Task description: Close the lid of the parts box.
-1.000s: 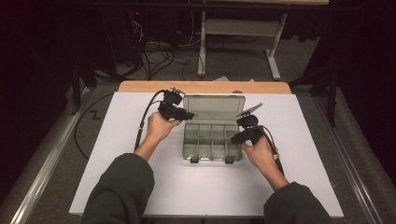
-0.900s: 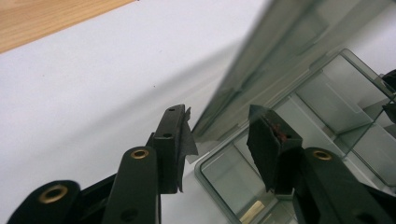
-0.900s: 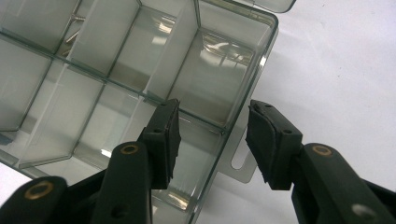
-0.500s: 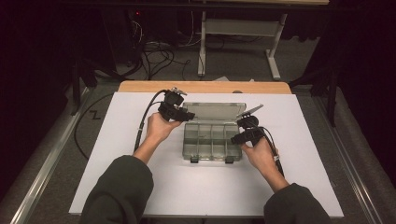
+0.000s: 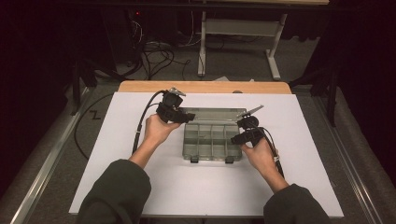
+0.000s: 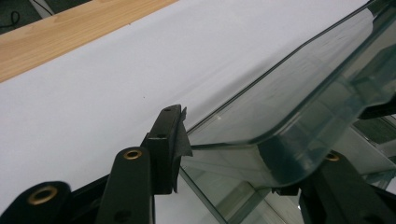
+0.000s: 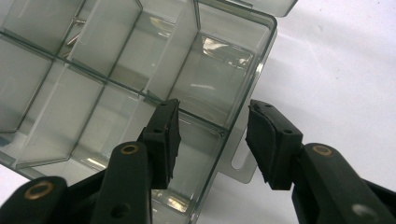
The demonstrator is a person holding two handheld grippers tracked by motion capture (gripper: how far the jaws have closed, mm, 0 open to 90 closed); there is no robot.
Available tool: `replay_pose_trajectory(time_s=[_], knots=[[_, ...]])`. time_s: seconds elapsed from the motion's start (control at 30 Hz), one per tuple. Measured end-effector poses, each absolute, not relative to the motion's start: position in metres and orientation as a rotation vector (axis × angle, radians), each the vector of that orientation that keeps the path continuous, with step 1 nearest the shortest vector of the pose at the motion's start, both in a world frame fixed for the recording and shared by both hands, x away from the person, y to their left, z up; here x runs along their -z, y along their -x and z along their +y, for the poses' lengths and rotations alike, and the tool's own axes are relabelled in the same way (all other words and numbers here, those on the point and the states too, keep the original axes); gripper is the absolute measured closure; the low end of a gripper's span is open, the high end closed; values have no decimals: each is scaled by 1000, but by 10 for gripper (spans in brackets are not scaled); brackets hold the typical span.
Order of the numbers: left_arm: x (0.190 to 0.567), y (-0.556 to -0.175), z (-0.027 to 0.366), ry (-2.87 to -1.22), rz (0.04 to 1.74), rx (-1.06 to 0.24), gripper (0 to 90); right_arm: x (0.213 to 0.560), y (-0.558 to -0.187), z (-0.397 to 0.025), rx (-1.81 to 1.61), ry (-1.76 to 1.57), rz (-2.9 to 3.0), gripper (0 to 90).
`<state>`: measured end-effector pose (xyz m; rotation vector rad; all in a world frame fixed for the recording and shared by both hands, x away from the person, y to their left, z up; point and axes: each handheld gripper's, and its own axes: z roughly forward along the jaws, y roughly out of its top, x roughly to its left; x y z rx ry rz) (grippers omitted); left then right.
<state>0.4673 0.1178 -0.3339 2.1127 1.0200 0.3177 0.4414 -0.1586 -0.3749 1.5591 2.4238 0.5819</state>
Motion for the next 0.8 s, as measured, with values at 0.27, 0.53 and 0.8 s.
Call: replay_pose_trajectory(time_s=[0.27,0.53,0.8], knots=[[334,-462,116,-2121,1012,-336,536,376,-439,-159,-603,-1548,2412,561],[335,-462,115,-2111,1011,-348,536,376,-438,-159,-599,-1478,2425,580],[336,-461,116,-2106,1012,-341,534,370,-434,-165,-637,-1476,2450,603]])
